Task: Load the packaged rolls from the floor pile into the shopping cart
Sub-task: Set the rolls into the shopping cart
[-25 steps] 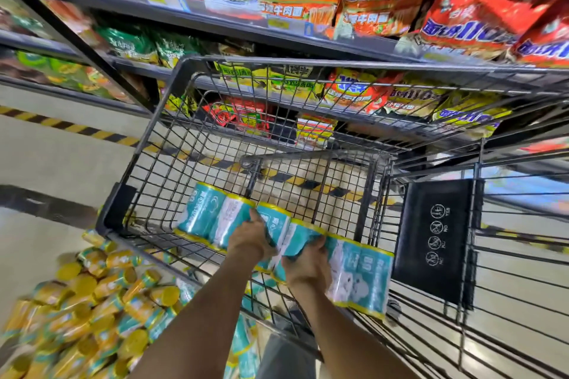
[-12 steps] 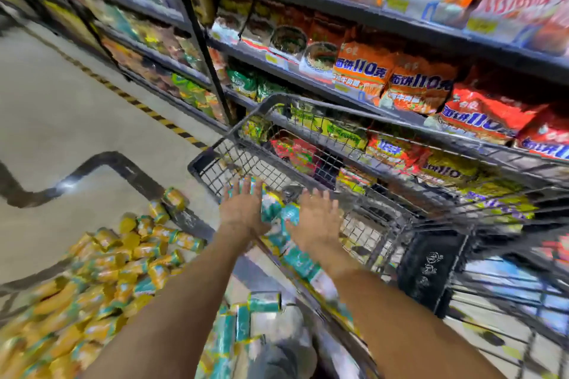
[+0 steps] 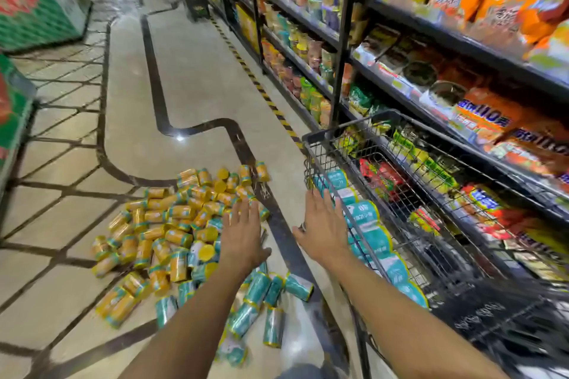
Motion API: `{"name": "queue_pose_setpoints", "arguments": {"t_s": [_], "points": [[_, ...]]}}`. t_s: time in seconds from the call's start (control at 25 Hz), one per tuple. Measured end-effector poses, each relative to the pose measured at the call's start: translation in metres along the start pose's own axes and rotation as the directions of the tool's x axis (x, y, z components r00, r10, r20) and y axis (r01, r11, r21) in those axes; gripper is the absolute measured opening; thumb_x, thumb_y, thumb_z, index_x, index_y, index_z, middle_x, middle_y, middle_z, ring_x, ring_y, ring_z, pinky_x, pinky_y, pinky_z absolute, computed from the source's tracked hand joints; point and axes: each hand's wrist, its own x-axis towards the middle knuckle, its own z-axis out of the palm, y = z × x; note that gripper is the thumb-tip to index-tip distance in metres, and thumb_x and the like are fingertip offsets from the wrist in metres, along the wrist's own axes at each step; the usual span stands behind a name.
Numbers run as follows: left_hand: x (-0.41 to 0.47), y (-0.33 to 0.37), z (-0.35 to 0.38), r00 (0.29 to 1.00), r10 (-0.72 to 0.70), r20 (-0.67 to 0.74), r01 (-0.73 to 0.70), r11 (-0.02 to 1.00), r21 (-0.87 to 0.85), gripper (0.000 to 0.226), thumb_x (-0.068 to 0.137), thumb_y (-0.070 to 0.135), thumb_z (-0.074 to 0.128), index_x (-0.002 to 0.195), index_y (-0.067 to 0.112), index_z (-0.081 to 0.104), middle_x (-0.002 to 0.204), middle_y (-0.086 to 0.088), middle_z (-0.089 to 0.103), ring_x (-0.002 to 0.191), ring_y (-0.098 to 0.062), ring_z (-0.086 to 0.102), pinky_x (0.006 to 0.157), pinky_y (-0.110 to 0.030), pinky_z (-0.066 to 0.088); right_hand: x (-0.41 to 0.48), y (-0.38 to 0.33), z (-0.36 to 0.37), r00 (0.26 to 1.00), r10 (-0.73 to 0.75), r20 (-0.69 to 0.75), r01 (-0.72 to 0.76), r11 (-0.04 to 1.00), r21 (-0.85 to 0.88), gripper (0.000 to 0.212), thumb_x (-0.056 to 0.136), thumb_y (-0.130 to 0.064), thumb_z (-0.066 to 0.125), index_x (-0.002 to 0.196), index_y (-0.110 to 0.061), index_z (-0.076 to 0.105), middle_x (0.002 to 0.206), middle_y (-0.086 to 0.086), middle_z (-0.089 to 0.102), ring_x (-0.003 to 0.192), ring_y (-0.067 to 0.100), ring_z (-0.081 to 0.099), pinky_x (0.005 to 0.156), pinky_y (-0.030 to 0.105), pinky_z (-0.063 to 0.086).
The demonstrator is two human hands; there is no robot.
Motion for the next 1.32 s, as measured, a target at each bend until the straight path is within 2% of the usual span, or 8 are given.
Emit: {"name": "queue_pose_setpoints", "arguments": {"t_s": [0.28,0.44,0.52,0.72,0.92,1.08,1.24,1.32], "points": [[0.000,-0.042,0.101,0.964,-0.126,0.233,0.150,0.984,-0.092,0.107,0.084,0.062,0.052,0.150,0.007,-0.011,0.158,-0.012,-0.014,0.146,-0.031,-0.010,0.118,-0.046,0.008,0.036,-0.015,0.094,0.960,-0.019,0.278,0.044,0.995,-0.084,0.084,0.096,-0.049,0.043,0.152,-0.007,-0.004,0.160,0.011,0.001,0.147,0.029,0.003,0.120,0.041,0.005],[0.027,-0.064,0.185,0.972,-0.090,0.217,0.129,0.976,-0.176,0.121,0.054,0.064,0.076,0.146,0.001,0.029,0.152,-0.021,0.028,0.137,-0.040,0.032,0.103,-0.054,0.037,0.079,-0.021,0.180,0.966,-0.006,0.259,0.027,0.996,-0.080,0.077,0.096,-0.056,0.031,0.148,0.000,0.023,0.153,0.023,0.025,0.141,0.038,0.027,0.116,0.047,0.015],[0.043,-0.074,0.241,0.970,-0.098,0.223,0.141,0.972,-0.189,0.122,0.050,0.058,0.081,0.145,-0.001,0.031,0.150,-0.023,0.031,0.135,-0.043,0.034,0.104,-0.056,0.035,0.100,-0.014,0.229,0.964,0.024,0.264,0.006,0.994,-0.112,0.073,0.094,-0.053,0.037,0.140,0.003,0.040,0.145,0.027,0.038,0.132,0.043,0.041,0.109,0.049,0.030],[0.062,-0.067,0.370,0.923,-0.138,0.360,0.241,0.935,-0.261,0.111,0.083,0.060,0.055,0.148,0.004,-0.015,0.156,-0.014,-0.017,0.146,-0.031,-0.008,0.119,-0.041,0.003,0.126,0.023,0.362,0.847,0.059,0.528,0.006,0.993,-0.121,0.087,0.095,-0.048,0.047,0.152,-0.007,-0.004,0.160,0.012,0.000,0.147,0.030,0.003,0.117,0.042,0.011],[0.046,-0.042,0.525,0.928,-0.162,0.336,0.280,0.897,-0.342,0.110,0.066,0.046,0.077,0.146,-0.004,0.021,0.150,-0.026,0.027,0.136,-0.042,0.033,0.104,-0.054,0.035,0.138,0.057,0.502,0.843,0.044,0.537,-0.002,0.997,-0.078,0.086,0.091,-0.043,0.055,0.151,-0.004,0.007,0.158,0.015,0.010,0.146,0.031,0.011,0.117,0.044,0.012],[0.019,-0.021,0.624,0.864,-0.137,0.485,0.335,0.876,-0.348,0.113,0.051,0.043,0.088,0.135,-0.014,0.038,0.138,-0.030,0.043,0.123,-0.044,0.050,0.091,-0.050,0.048,0.143,0.094,0.601,0.844,0.048,0.534,0.035,0.989,-0.145,0.090,0.089,-0.046,0.056,0.151,-0.003,0.006,0.157,0.018,0.012,0.145,0.034,0.010,0.117,0.043,0.009],[0.014,-0.010,0.691,0.836,-0.162,0.524,0.406,0.826,-0.392,0.105,0.083,0.048,0.063,0.148,-0.004,-0.002,0.157,-0.021,0.003,0.146,-0.031,0.010,0.116,-0.037,0.017,0.159,0.116,0.660,0.832,0.055,0.552,0.074,0.975,-0.208,0.096,0.089,-0.050,0.057,0.151,-0.003,0.000,0.157,0.019,0.010,0.144,0.037,0.011,0.117,0.044,0.011],[0.016,-0.006,0.715,0.821,-0.219,0.528,0.472,0.781,-0.409,0.106,0.084,0.046,0.064,0.149,0.001,-0.007,0.158,-0.017,0.001,0.146,-0.028,0.009,0.115,-0.036,0.020,0.165,0.122,0.681,0.823,0.074,0.563,0.067,0.972,-0.226,0.100,0.087,-0.050,0.060,0.151,-0.004,-0.001,0.157,0.018,0.011,0.144,0.036,0.014,0.115,0.044,0.017]]}}
